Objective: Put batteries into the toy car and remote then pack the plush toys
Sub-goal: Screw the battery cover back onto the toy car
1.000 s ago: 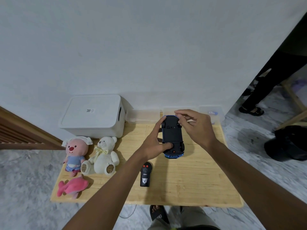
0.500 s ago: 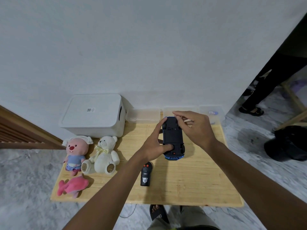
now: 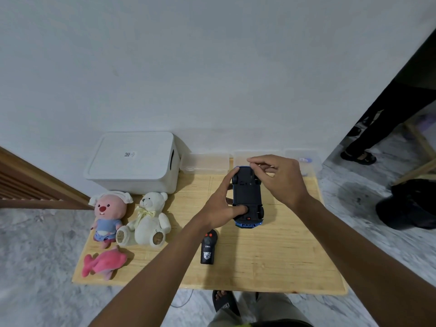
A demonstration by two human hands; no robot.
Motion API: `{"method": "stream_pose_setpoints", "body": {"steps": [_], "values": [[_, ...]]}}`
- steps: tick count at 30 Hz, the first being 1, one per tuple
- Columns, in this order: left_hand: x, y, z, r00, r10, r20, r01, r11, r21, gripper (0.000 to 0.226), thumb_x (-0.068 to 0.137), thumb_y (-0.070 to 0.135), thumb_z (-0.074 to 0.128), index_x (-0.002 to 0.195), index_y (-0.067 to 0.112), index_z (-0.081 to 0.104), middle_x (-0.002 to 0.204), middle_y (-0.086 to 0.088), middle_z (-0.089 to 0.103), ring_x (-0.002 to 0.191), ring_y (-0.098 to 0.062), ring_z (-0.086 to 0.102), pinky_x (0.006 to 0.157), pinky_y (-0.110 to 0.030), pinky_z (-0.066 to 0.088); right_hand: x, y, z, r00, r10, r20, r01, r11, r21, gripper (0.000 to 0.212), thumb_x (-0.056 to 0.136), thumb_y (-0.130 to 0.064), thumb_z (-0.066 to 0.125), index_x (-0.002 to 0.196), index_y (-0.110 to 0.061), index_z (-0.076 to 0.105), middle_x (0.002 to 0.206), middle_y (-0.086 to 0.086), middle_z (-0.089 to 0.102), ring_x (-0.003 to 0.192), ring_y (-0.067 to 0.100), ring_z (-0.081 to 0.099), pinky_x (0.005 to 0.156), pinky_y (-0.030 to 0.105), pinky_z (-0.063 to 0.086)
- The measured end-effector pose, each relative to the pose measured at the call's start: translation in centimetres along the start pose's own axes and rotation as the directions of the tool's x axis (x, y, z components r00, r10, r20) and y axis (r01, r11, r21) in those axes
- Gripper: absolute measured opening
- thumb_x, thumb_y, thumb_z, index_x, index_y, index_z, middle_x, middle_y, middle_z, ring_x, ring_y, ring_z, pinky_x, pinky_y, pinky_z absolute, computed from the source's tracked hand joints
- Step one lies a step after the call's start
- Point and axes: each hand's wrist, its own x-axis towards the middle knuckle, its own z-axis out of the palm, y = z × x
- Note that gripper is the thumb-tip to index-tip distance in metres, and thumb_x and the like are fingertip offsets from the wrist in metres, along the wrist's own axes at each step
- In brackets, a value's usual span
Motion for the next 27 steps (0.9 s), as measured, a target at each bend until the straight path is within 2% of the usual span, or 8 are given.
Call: {"method": "stream_pose_setpoints", "body": {"steps": [2,6,11,16,19,22,24,27], "values": [[0.0,-0.1,-0.1,1.000,0.001,-0.005,-0.001,1.000,0.010,0.100,0.084,0.003,0.074,0.154,0.055,0.023,0.144,0.006,0.049,0.093,0.004,0.067,0.081,-0.025,0.059,0.3,0.1,0.0,0.997,0.070,-0.016,-0.070,0.997,0.031,0.006,0.088,-0.016,0.078,0.094,-0.018,0.078,0.090,-0.010,0.075,0.083,0.007,0.070,0.078,0.024,0.060],[0.2,-0.1,-0.2,1.000,0.005,0.002,-0.005,1.000,0.009,0.101,0.085,0.004,0.074,0.154,0.055,0.022,0.144,0.006,0.049,0.095,0.003,0.067,0.084,-0.028,0.060,0.7,0.2,0.2,0.991,0.119,-0.054,-0.116,0.991,0.070,0.010,0.083,-0.019,0.082,0.087,-0.022,0.073,0.082,-0.013,0.072,0.074,0.007,0.066,0.066,0.021,0.057],[0.4,0.0,-0.5,1.000,-0.015,-0.009,0.015,1.000,-0.003,0.101,0.085,0.003,0.074,0.155,0.054,0.022,0.139,0.006,0.050,0.087,0.001,0.069,0.082,-0.031,0.060,0.5,0.2,0.0,0.998,0.020,0.064,-0.021,1.000,0.008,0.020,0.094,-0.015,0.070,0.111,-0.020,0.078,0.104,-0.012,0.076,0.094,0.001,0.070,0.080,0.019,0.059],[0.6,0.0,-0.6,1.000,-0.010,-0.002,0.010,1.000,0.008,0.101,0.084,0.006,0.074,0.154,0.056,0.021,0.145,0.009,0.048,0.098,0.004,0.065,0.092,-0.037,0.059,1.3,0.4,0.2,0.991,0.137,0.008,-0.137,0.988,0.070,0.009,0.085,-0.020,0.080,0.091,-0.018,0.074,0.090,-0.009,0.075,0.082,0.006,0.070,0.074,0.023,0.060],[0.6,0.2,-0.7,1.000,-0.010,0.000,0.010,1.000,0.012,0.101,0.082,0.008,0.074,0.154,0.056,0.021,0.146,0.010,0.048,0.106,0.002,0.063,0.096,-0.041,0.058,1.6,0.4,0.4,0.989,0.146,-0.008,-0.145,0.986,0.081,0.014,0.083,-0.024,0.083,0.093,-0.027,0.074,0.084,-0.010,0.075,0.074,0.011,0.068,0.067,0.021,0.056],[0.6,0.4,-0.9,1.000,-0.027,-0.002,0.027,1.000,0.000,0.100,0.084,0.007,0.074,0.154,0.057,0.022,0.142,0.009,0.049,0.107,-0.009,0.065,0.094,-0.041,0.060,1.3,0.5,0.6,0.997,0.068,0.028,-0.069,0.996,0.049,0.013,0.090,-0.018,0.075,0.101,-0.024,0.080,0.096,-0.014,0.076,0.084,0.008,0.070,0.072,0.024,0.060],[0.7,0.4,-1.1,1.000,-0.023,-0.004,0.023,1.000,-0.005,0.100,0.085,0.004,0.073,0.154,0.056,0.022,0.141,0.011,0.049,0.105,-0.006,0.065,0.091,-0.036,0.060,1.1,0.7,0.6,0.999,0.045,0.027,-0.046,0.998,0.044,0.019,0.093,-0.011,0.069,0.105,-0.020,0.079,0.103,-0.012,0.076,0.090,0.007,0.071,0.077,0.025,0.061],[0.7,0.3,-1.2,1.000,-0.022,-0.003,0.022,1.000,-0.007,0.100,0.085,0.003,0.072,0.154,0.054,0.023,0.142,0.015,0.049,0.113,-0.006,0.061,0.088,-0.032,0.059,1.5,0.9,0.5,0.994,0.108,0.024,-0.110,0.991,0.078,0.012,0.092,-0.011,0.071,0.100,-0.017,0.078,0.100,-0.008,0.076,0.091,0.008,0.071,0.076,0.029,0.062]]}}
